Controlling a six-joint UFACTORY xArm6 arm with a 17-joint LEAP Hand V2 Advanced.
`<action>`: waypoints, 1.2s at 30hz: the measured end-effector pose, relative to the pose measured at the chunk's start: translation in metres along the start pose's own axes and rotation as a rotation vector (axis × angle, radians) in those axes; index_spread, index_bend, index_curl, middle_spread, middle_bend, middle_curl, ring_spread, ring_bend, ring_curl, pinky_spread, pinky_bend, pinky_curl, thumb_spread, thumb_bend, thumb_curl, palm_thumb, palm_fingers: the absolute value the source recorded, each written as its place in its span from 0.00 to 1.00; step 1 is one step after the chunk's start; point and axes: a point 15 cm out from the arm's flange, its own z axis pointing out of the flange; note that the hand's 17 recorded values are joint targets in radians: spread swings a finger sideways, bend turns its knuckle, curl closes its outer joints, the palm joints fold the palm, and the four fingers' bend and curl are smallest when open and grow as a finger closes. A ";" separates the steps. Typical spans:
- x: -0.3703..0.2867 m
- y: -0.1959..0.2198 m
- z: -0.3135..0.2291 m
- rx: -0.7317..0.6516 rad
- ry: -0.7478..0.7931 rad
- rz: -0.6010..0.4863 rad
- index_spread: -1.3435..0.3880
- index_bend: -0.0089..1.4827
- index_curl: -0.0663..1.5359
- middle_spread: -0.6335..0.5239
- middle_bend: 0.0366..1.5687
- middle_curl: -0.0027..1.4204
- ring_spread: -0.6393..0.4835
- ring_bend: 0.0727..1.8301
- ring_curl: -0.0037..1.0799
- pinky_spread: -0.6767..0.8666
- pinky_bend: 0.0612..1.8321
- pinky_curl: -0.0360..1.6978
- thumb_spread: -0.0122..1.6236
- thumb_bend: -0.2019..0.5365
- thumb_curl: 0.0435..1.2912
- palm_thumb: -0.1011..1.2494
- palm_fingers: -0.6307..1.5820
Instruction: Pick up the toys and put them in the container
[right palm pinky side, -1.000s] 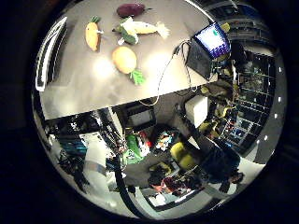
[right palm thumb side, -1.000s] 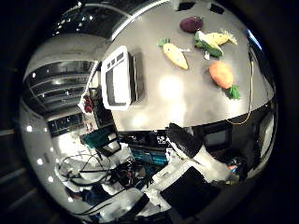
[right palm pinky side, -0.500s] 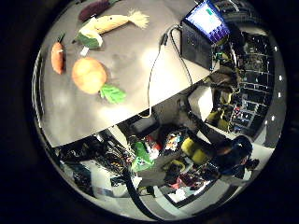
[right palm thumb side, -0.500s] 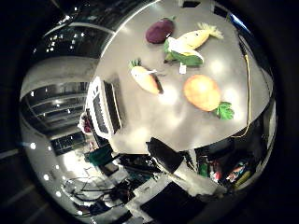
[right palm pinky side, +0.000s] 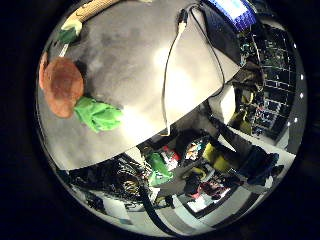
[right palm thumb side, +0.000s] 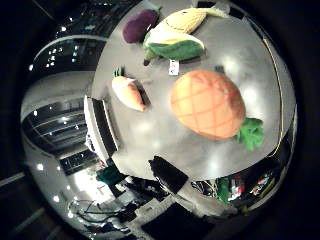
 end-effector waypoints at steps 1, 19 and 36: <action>-0.001 -0.002 0.006 -0.005 0.000 -0.003 0.69 0.11 0.19 0.72 0.13 0.23 0.77 0.17 0.24 0.72 0.26 0.20 0.63 0.24 0.20 0.42 0.32; -0.001 -0.027 0.037 -0.035 0.012 -0.049 0.55 0.36 0.33 0.38 0.56 0.42 0.36 0.51 0.43 0.17 0.47 0.26 0.61 0.25 0.24 0.60 0.90; -0.025 -0.005 -0.157 0.190 0.060 -0.105 0.65 0.76 0.48 0.45 0.81 0.47 0.41 0.74 0.55 0.29 0.68 0.44 0.62 0.25 0.30 0.74 0.84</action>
